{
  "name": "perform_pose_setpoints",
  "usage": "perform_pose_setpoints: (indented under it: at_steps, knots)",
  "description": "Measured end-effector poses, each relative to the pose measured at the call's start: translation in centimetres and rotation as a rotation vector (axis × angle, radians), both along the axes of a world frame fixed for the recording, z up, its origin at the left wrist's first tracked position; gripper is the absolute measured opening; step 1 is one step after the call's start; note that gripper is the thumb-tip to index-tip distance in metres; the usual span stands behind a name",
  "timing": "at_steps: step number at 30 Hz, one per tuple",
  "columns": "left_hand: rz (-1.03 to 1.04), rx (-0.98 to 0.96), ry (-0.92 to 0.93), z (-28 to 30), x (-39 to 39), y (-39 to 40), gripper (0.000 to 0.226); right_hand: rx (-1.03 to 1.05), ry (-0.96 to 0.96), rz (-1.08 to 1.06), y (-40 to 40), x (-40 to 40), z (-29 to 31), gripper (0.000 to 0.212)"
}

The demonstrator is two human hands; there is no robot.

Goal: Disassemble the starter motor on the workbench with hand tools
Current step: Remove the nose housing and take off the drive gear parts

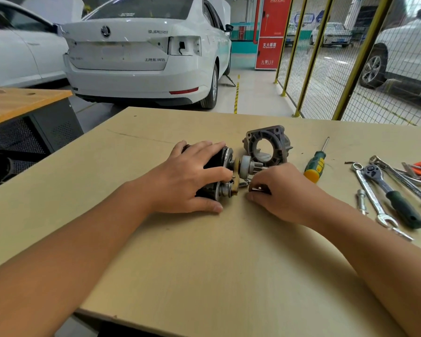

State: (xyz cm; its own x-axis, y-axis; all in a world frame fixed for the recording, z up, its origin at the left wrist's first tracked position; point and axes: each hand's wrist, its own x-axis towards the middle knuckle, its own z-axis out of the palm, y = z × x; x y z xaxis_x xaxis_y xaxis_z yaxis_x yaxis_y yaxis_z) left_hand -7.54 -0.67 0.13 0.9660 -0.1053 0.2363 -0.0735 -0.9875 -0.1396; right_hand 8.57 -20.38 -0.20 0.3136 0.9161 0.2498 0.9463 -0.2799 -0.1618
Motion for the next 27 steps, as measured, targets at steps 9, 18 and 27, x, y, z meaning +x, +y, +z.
perform_pose_setpoints:
  at_steps: [9, 18, 27]
  knots:
    - [-0.032, -0.078, -0.072, 0.2, 0.7, 0.8, 0.051, 0.142, 0.138, -0.073, -0.6, 0.4, 0.6, 0.019]
    - [0.075, -0.465, -0.13, 2.0, 2.0, 3.0, 0.038, 0.327, 0.194, -0.126, 0.0, 0.7, 0.1, 0.017]
    - [0.245, -0.77, -0.113, 4.6, 3.2, 6.9, 0.034, 0.37, 0.079, -0.004, 0.1, -0.2, -0.4, 0.029]
